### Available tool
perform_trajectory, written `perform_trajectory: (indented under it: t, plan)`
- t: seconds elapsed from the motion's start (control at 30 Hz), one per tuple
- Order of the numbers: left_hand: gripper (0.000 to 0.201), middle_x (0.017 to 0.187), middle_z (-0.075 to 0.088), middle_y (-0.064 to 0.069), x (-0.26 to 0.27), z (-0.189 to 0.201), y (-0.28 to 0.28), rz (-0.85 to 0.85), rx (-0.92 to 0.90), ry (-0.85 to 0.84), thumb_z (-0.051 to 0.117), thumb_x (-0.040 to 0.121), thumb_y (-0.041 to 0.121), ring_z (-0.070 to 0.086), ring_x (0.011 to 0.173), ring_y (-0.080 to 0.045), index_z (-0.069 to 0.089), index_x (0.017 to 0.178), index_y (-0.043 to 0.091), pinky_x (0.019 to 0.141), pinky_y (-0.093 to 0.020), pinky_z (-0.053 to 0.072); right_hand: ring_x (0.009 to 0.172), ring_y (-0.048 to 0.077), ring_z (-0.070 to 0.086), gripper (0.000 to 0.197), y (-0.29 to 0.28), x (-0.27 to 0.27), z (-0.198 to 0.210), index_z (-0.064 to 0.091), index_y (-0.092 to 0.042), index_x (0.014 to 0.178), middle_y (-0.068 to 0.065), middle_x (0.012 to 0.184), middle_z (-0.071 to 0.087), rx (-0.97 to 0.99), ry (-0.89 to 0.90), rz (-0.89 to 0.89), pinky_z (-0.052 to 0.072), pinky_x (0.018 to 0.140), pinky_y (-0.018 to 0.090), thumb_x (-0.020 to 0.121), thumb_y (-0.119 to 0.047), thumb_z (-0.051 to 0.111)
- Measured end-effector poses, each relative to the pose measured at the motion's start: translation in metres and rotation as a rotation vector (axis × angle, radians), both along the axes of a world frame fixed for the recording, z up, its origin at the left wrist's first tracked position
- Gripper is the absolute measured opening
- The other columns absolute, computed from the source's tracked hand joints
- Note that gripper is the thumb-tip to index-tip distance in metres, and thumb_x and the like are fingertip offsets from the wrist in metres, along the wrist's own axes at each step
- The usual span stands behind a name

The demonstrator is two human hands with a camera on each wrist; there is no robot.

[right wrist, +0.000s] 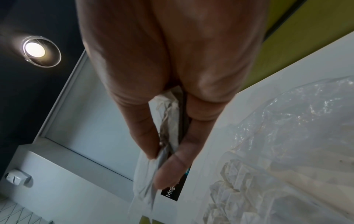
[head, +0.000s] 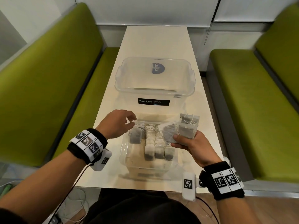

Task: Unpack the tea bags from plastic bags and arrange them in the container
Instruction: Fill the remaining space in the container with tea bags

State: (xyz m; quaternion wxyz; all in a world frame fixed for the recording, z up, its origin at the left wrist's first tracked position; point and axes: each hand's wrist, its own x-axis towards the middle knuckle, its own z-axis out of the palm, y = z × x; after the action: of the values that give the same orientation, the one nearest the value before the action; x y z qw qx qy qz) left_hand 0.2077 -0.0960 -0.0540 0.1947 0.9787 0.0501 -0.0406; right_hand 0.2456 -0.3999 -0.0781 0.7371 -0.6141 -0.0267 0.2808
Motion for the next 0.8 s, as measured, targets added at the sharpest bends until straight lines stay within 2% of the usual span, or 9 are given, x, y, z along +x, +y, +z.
perform_trajectory:
  t: [0.13,0.27,0.37,0.5,0.6,0.73,0.8]
  plan:
    - [0.019,0.099,0.071,0.019,-0.009,0.018,-0.018,-0.011,-0.301,-0.006,0.068,0.093,0.048,0.063,0.087,0.002,0.072,0.105,0.033,0.070,-0.015,0.045,0.103,0.033,0.075,0.027,0.005,-0.001,0.005,0.070,0.000,0.115,0.016,0.110,0.078,-0.015,-0.032,0.024,0.064,0.083,0.039,0.089,0.008,0.070]
    - [0.034,0.104,0.072,0.019,-0.013,0.020,-0.037,-0.076,-0.467,0.051,0.069,0.087,0.057,0.064,0.093,0.003,0.072,0.114,0.035,0.076,-0.013,0.047,0.098,0.031,0.076,0.031,0.013,-0.004,0.010,0.071,-0.001,0.117,0.013,0.108,0.079,-0.058,-0.087,0.079,0.064,0.078,0.037,0.087,0.006,0.073]
    - [0.036,0.103,0.073,0.016,-0.013,0.018,-0.048,-0.117,-0.489,0.044,0.072,0.088,0.054,0.066,0.092,-0.002,0.072,0.118,0.034,0.079,-0.018,0.053,0.096,0.029,0.077,0.032,0.017,-0.006,0.011,0.073,-0.004,0.117,0.010,0.107,0.079,-0.105,-0.138,0.131,0.062,0.076,0.035,0.086,0.004,0.075]
    - [0.015,0.089,0.076,0.010,-0.013,0.018,-0.056,-0.119,-0.564,0.044,0.073,0.093,0.035,0.070,0.082,-0.010,0.076,0.105,0.027,0.080,-0.030,0.057,0.094,0.028,0.077,0.030,0.020,-0.008,0.012,0.073,-0.005,0.117,0.008,0.107,0.080,-0.110,-0.151,0.142,0.062,0.075,0.034,0.087,0.002,0.075]
    - [0.011,0.089,0.078,0.008,-0.014,0.021,-0.056,-0.102,-0.600,0.050,0.073,0.093,0.033,0.073,0.084,-0.016,0.076,0.101,0.025,0.083,-0.040,0.060,0.094,0.028,0.077,0.027,0.018,-0.008,0.010,0.073,-0.004,0.116,0.010,0.107,0.079,-0.098,-0.126,0.103,0.063,0.076,0.035,0.089,-0.001,0.074]
    - [0.011,0.091,0.078,0.007,-0.015,0.028,-0.047,-0.047,-0.609,0.035,0.074,0.092,0.029,0.074,0.087,-0.015,0.076,0.102,0.023,0.086,-0.043,0.060,0.088,0.030,0.076,0.015,0.011,-0.006,0.004,0.074,-0.003,0.105,0.020,0.096,0.078,-0.101,-0.095,0.021,0.063,0.073,0.034,0.090,-0.003,0.073]
    - [0.011,0.092,0.079,0.006,-0.016,0.033,-0.040,-0.024,-0.609,0.020,0.073,0.093,0.027,0.075,0.088,-0.014,0.076,0.103,0.022,0.087,-0.041,0.060,0.086,0.027,0.076,0.012,0.007,-0.005,0.002,0.073,-0.003,0.103,0.020,0.095,0.078,-0.093,-0.080,-0.006,0.064,0.073,0.033,0.092,-0.002,0.071]
